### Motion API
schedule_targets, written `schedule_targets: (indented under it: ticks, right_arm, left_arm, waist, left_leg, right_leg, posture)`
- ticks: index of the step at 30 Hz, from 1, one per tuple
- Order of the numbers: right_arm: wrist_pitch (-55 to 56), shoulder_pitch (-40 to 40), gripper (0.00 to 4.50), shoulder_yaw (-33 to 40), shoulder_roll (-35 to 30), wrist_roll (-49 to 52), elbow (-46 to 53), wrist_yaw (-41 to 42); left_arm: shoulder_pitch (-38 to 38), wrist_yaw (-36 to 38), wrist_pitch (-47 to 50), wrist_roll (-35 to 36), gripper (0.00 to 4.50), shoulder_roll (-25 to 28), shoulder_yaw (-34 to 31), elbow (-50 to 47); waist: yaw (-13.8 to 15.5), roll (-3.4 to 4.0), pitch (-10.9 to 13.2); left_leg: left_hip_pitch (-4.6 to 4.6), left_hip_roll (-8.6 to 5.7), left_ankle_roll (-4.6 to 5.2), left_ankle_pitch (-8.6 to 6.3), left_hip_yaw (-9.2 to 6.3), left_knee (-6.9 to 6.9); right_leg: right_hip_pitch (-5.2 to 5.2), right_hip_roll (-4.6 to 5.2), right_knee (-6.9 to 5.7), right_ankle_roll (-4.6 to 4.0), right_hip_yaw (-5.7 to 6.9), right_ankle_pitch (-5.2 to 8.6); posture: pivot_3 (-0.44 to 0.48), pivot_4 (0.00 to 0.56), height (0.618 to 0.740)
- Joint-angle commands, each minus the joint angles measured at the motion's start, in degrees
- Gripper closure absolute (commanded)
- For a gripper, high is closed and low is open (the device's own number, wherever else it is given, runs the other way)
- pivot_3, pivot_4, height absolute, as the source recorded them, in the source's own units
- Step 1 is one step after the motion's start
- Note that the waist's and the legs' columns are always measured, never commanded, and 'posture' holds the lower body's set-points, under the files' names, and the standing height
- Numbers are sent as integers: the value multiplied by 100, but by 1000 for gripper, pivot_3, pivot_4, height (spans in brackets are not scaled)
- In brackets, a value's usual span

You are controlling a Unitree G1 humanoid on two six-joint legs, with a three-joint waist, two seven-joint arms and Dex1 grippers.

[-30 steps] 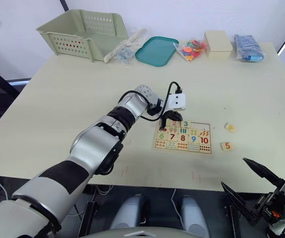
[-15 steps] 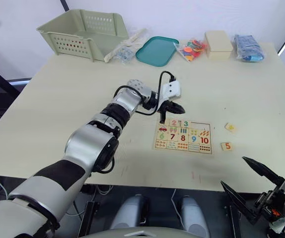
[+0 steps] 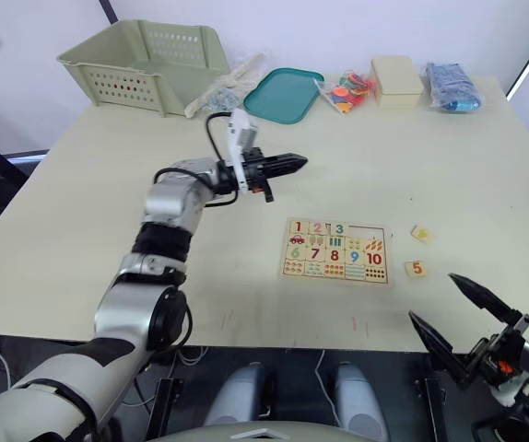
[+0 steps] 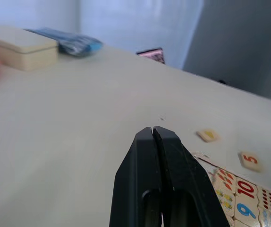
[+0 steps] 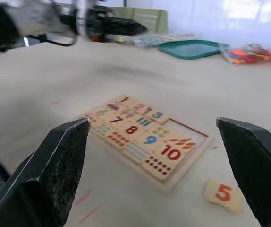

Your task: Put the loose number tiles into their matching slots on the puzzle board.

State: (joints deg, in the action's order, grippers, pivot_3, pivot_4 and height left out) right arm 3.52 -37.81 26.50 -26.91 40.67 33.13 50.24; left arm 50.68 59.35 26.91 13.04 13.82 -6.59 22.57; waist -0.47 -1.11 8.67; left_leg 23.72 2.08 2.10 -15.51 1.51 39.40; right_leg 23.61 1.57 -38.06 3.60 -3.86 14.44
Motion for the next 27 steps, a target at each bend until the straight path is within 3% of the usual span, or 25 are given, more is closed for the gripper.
schedule_targets:
  ticks: [1, 6, 10, 16, 19, 27]
  right_arm:
    - [-199, 248, 0, 302, -236, -187, -37, -320]
    - [-682, 489, 0, 402, -724, 27, -65, -244]
    - [-1158, 600, 0, 728, -1124, 661, -245, 130]
    - [-1451, 446, 0, 1287, -1355, 1026, -702, 852]
    - [-1389, 283, 0, 1468, -1317, 933, -1012, 1245]
    - [-1124, 405, 0, 1606, -1263, 582, -1982, 1804]
  left_arm:
    - [-663, -635, 585, 482, 4425, 166, -292, -1690]
    - [-1719, -966, 1335, 1068, 4425, 676, -522, -3227]
    - [-2488, -846, 1735, 1686, 4425, 1244, -928, -3832]
    - [-3862, -537, 1438, 2026, 4425, 1797, -1140, -4223]
    - [-4413, -421, 1281, 2180, 3670, 1921, -1223, -4377]
    - [-5241, -172, 676, 2183, 133, 2179, -1297, -4249]
  waist:
    - [6, 2, -1]
    - [11, 4, -3]
    - [13, 7, -4]
    - [45, 7, -5]
    - [42, 7, -5]
    - [35, 9, -9]
  left_leg:
    - [-1, 1, 0, 0, 0, 0]
    - [-3, 1, -6, 4, -5, 0]
    - [-4, 2, -9, 5, -7, -1]
    - [-9, 1, -8, 5, -14, -3]
    - [-10, 0, -8, 4, -13, -4]
    - [-14, 1, -7, 4, -8, -5]
  right_leg:
    - [-2, 3, 1, 0, 0, 0]
    - [-4, 8, -2, 0, 5, 0]
    - [-6, 10, 0, 0, 9, 0]
    - [-20, 18, 9, 0, 20, 0]
    - [-20, 16, 9, -1, 19, 1]
    - [-21, 17, 11, -1, 16, 2]
  posture:
    - [0, 150, 740]
    - [0, 150, 740]
    - [0, 150, 740]
    - [0, 150, 740]
    - [0, 150, 740]
    - [0, 150, 740]
